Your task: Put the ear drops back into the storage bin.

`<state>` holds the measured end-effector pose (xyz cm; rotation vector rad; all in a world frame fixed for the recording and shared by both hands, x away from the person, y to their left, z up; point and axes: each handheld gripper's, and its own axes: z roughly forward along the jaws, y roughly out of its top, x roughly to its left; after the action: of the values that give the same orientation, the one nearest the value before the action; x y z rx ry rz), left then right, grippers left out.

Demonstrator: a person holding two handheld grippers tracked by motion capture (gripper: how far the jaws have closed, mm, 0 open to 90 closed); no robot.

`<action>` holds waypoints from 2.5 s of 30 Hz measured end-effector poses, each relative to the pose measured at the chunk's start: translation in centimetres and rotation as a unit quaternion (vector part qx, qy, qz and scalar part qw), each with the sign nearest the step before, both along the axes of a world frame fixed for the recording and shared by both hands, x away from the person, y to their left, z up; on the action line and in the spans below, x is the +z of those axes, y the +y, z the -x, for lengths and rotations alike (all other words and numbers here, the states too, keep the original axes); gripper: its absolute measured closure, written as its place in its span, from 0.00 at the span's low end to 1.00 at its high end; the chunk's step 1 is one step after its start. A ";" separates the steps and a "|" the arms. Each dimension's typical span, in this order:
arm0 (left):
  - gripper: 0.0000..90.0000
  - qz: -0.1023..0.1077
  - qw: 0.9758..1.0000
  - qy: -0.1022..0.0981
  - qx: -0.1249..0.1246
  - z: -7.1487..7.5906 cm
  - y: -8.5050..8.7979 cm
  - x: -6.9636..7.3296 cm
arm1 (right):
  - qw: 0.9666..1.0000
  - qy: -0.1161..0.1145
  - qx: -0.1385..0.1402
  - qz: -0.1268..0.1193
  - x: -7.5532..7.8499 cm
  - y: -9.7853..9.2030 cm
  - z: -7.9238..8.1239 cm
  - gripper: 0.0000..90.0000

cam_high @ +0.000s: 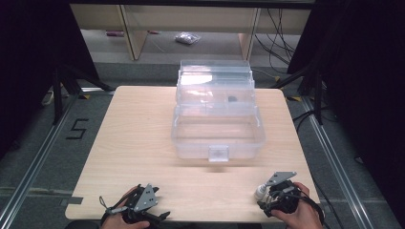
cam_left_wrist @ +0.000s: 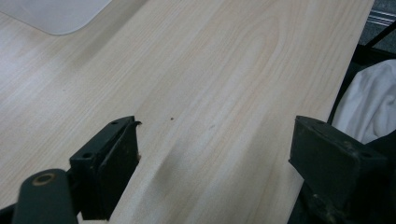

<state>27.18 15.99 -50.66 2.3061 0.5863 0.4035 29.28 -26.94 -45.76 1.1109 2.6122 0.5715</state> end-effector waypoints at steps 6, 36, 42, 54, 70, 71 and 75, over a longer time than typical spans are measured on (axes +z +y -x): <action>0.17 0.002 1.000 -0.004 -0.006 0.0 0.1 0.1 | 1.000 0.017 0.005 0.015 0.7 0.9 -0.6 0.25; 0.17 -0.001 1.000 -0.007 -0.009 0.0 0.0 0.1 | 0.993 0.067 0.060 0.075 0.4 2.8 -3.8 0.47; 0.17 -0.001 1.000 -0.007 -0.007 0.0 0.0 0.1 | 0.993 0.076 0.052 0.078 0.2 2.8 -3.8 0.54; 0.17 -0.004 1.000 -0.006 -0.008 0.0 0.0 0.1 | 0.991 0.081 0.061 0.083 0.0 2.9 -3.9 0.66; 0.17 -0.002 1.000 -0.007 -0.009 -0.1 0.0 0.1 | 0.995 0.063 0.050 0.067 1.7 3.1 -4.3 0.67; 0.17 -0.002 1.000 -0.007 -0.009 -0.1 0.0 0.1 | 0.995 0.063 0.050 0.067 1.7 3.1 -4.3 0.67; 0.17 -0.004 1.000 -0.005 -0.008 -0.1 0.0 0.1 | 0.994 0.058 0.056 0.068 2.3 2.8 -5.3 0.67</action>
<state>27.24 16.00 -50.57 2.3142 0.5619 0.4110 34.55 -24.15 -43.51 0.9888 2.7794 0.3532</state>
